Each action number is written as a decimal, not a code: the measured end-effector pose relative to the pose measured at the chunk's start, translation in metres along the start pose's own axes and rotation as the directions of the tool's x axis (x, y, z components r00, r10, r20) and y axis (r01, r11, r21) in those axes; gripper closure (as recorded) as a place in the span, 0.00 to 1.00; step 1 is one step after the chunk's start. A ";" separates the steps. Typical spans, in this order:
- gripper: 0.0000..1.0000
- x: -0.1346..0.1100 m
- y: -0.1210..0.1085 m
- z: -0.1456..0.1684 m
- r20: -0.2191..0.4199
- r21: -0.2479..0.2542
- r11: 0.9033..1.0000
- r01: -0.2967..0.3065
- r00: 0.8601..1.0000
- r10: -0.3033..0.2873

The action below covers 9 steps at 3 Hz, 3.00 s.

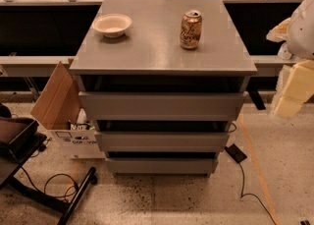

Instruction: Open bottom drawer

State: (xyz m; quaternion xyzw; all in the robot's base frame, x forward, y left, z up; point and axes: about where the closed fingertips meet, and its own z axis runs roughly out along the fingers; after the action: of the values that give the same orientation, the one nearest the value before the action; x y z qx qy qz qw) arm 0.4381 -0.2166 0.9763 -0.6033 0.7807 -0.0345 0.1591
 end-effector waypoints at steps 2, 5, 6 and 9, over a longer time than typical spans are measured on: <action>0.00 0.000 0.007 0.022 -0.005 0.021 1.000 -0.018 1.000 0.018; 0.00 0.009 0.094 0.219 -0.058 0.093 0.990 -0.110 0.992 0.115; 0.00 0.012 0.111 0.299 -0.039 0.080 0.989 -0.123 0.991 0.126; 0.00 -0.007 0.111 0.359 -0.005 0.093 0.991 -0.099 0.995 0.100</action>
Offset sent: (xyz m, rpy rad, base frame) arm 0.0011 0.0284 -0.1325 -0.0214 -0.0751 -0.1277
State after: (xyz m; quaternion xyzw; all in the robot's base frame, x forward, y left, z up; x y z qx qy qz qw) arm 0.4401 -0.1303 0.6102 -0.5552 0.8083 -0.0657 0.1846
